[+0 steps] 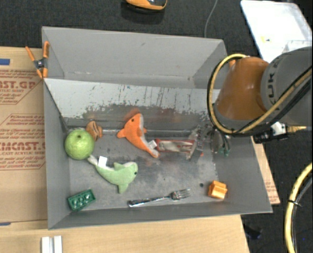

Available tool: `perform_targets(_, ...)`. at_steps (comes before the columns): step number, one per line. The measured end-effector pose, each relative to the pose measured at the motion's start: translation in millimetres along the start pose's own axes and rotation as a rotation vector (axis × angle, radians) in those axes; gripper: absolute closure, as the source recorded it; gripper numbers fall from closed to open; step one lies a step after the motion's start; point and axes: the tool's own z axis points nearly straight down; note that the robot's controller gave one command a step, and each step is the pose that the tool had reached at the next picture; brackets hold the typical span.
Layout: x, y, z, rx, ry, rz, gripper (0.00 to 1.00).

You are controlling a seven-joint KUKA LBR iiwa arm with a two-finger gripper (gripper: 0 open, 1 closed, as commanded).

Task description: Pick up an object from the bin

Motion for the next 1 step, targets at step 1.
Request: perform_targets(1,-2.0,0.6,-49.9,-0.001,-0.007,0.0,1.0)
